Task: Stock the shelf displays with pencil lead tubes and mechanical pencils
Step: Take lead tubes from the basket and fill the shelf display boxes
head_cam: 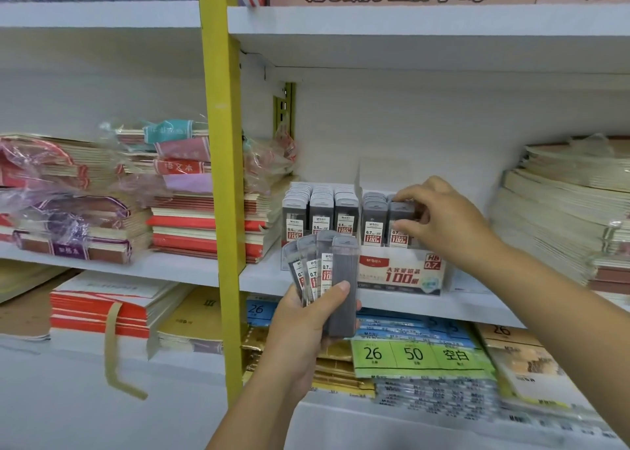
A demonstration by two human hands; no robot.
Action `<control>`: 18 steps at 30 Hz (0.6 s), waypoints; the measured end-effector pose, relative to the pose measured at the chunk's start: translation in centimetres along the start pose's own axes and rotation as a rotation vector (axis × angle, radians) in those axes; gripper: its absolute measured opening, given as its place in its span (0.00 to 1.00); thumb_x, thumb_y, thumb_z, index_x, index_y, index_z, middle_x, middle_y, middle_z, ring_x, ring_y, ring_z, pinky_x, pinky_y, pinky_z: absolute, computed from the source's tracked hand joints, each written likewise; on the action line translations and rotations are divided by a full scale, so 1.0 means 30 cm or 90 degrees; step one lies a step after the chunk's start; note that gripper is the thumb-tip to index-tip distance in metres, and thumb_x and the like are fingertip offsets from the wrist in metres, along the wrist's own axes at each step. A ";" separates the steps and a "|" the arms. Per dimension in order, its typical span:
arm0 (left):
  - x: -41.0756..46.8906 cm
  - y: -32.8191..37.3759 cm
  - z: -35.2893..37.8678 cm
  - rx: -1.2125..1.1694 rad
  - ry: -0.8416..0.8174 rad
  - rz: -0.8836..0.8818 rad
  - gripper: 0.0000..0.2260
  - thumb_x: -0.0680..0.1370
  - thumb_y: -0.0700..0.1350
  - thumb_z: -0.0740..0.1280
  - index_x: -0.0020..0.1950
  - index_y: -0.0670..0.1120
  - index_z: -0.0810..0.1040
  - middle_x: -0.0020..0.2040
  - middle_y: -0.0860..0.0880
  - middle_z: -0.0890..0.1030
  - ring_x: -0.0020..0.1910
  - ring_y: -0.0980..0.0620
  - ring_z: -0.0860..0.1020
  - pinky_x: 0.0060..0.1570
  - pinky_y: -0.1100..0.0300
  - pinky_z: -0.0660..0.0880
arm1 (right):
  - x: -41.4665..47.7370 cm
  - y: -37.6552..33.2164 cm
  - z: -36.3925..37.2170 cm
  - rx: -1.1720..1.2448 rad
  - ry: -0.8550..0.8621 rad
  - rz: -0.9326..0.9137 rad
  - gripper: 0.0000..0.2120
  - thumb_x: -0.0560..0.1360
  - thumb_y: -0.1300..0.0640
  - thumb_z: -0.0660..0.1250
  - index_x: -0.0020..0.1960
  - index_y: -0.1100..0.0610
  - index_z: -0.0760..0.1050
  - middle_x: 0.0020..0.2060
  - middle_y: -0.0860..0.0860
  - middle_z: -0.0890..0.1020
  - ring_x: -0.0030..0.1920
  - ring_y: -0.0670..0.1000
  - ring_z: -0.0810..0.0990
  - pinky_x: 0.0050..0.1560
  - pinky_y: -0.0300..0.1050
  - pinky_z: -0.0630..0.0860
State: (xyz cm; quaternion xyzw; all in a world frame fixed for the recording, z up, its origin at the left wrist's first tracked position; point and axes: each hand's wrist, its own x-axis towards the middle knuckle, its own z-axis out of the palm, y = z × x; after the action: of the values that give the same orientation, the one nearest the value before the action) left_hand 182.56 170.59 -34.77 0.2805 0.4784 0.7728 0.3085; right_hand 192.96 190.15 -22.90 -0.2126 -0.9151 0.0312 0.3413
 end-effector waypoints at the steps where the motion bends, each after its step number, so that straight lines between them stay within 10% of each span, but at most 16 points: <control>1: -0.003 -0.001 0.000 0.008 -0.002 -0.001 0.26 0.64 0.55 0.77 0.61 0.53 0.78 0.49 0.48 0.87 0.48 0.50 0.86 0.41 0.56 0.82 | -0.012 -0.003 0.002 -0.020 0.016 0.008 0.18 0.73 0.50 0.71 0.63 0.45 0.75 0.48 0.43 0.69 0.43 0.41 0.71 0.42 0.35 0.67; 5: -0.020 0.005 0.011 0.021 -0.024 -0.007 0.25 0.64 0.55 0.76 0.60 0.54 0.79 0.49 0.48 0.87 0.47 0.51 0.86 0.39 0.59 0.81 | -0.118 -0.063 -0.001 0.052 0.182 -0.010 0.14 0.77 0.53 0.66 0.62 0.51 0.78 0.48 0.43 0.71 0.47 0.41 0.71 0.49 0.36 0.68; 10: -0.048 0.006 0.041 0.041 -0.068 -0.020 0.22 0.66 0.52 0.78 0.58 0.53 0.81 0.50 0.46 0.87 0.47 0.48 0.86 0.41 0.56 0.82 | -0.258 -0.157 0.049 0.492 -0.095 0.113 0.12 0.77 0.49 0.67 0.59 0.42 0.77 0.41 0.45 0.82 0.30 0.43 0.78 0.34 0.36 0.75; 18: -0.087 -0.009 0.058 0.051 -0.069 -0.044 0.17 0.67 0.59 0.75 0.54 0.56 0.85 0.53 0.48 0.86 0.51 0.50 0.86 0.44 0.55 0.82 | -0.300 -0.122 0.028 0.704 -0.128 0.155 0.07 0.80 0.61 0.64 0.55 0.50 0.75 0.39 0.53 0.85 0.34 0.53 0.82 0.33 0.41 0.77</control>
State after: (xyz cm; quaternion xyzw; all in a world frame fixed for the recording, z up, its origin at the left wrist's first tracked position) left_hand 185.60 169.72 -34.71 0.3170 0.5010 0.7257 0.3492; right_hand 197.17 183.20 -28.29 -0.1024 -0.7595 0.5643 0.3071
